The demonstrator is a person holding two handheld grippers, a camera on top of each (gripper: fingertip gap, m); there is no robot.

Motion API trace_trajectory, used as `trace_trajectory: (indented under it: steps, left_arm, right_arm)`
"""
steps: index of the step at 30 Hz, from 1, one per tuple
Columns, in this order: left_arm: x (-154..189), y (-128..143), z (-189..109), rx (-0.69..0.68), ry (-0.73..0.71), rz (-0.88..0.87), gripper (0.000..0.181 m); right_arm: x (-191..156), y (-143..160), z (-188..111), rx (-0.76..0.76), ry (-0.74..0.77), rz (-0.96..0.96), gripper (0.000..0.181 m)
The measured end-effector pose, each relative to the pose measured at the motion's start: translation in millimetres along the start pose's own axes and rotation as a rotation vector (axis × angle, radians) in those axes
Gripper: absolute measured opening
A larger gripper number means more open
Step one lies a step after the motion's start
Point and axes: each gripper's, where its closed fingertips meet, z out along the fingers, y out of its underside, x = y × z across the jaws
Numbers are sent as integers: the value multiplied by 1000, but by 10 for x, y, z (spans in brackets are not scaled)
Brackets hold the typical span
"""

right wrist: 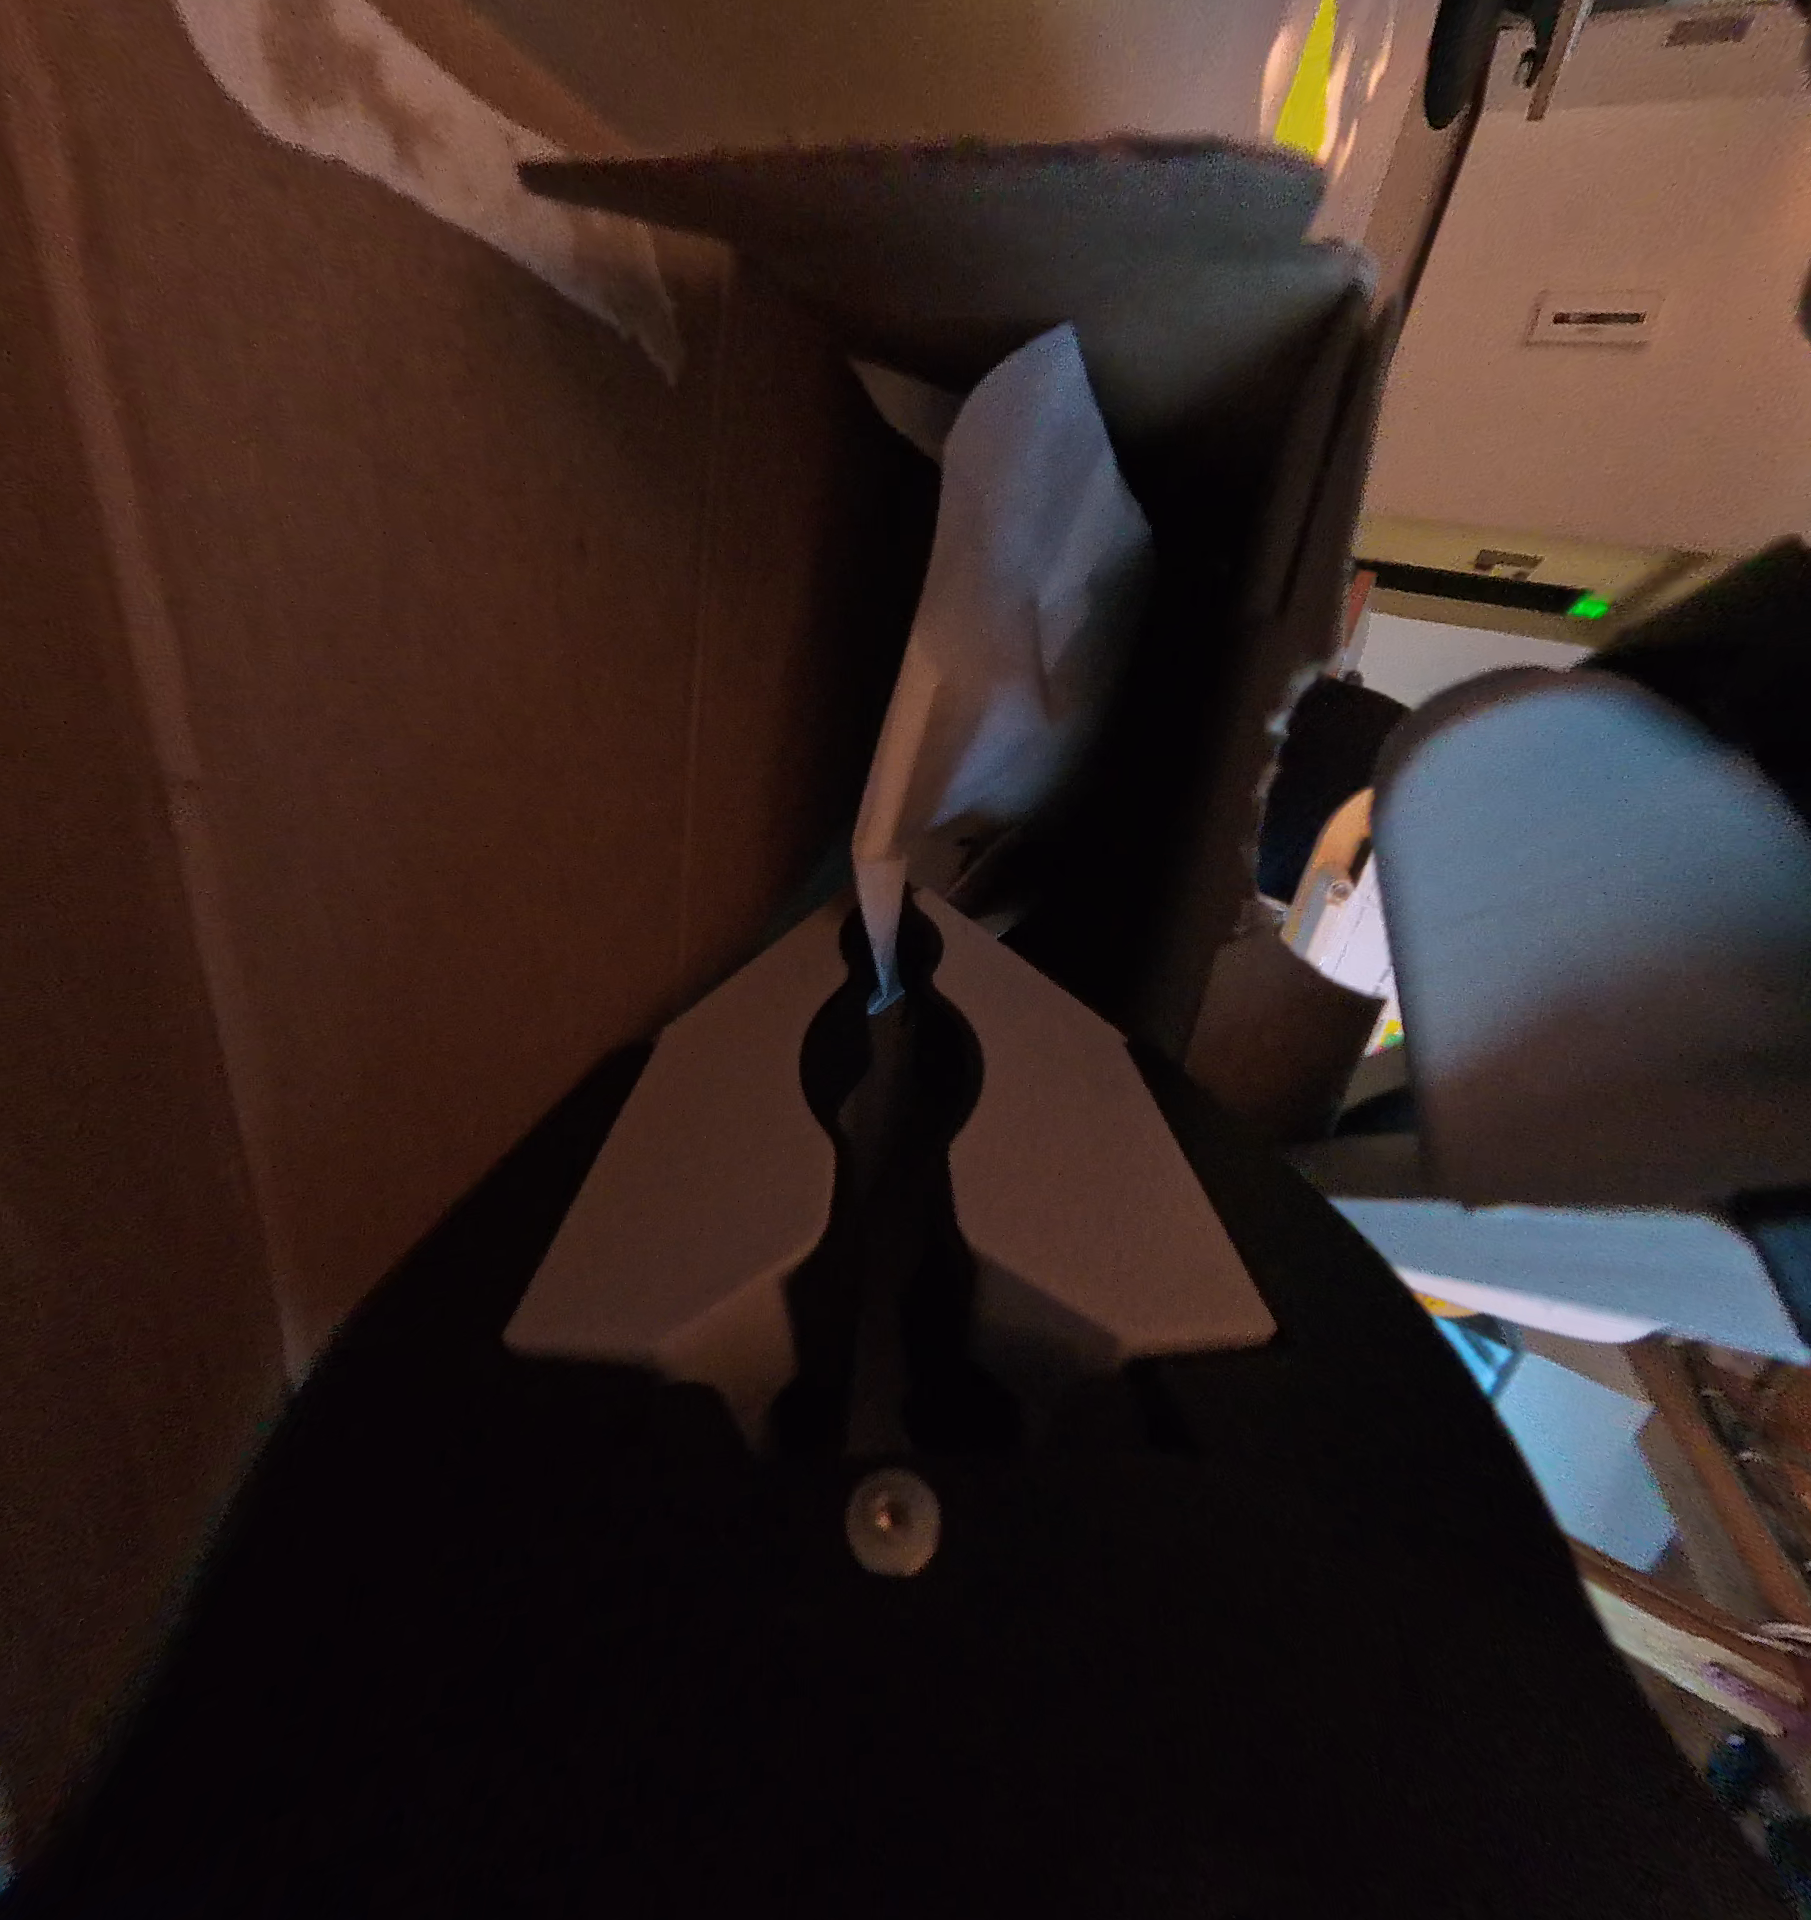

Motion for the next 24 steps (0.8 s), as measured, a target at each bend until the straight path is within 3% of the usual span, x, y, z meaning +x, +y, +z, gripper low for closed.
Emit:
trace_trajectory:
  steps: [8,11,18,21,24]
  left_arm:
    - [-77,-130,-159,73,47,-45,0]
    - [-128,-147,-190,72,23,-40,0]
    - [-173,-55,-172,48,7,-55,0]
    - [-120,12,-104,22,8,-28,0]
    - [-111,6,-86,13,3,-22,0]
  right_arm:
    - [307,-23,-560,176,43,248,0]
    - [236,-117,-886,272,11,212,0]
    - [51,-233,-1494,295,51,172,0]
    - [48,-232,-1587,296,18,184,0]
    - [256,-152,-1626,318,-126,253,0]
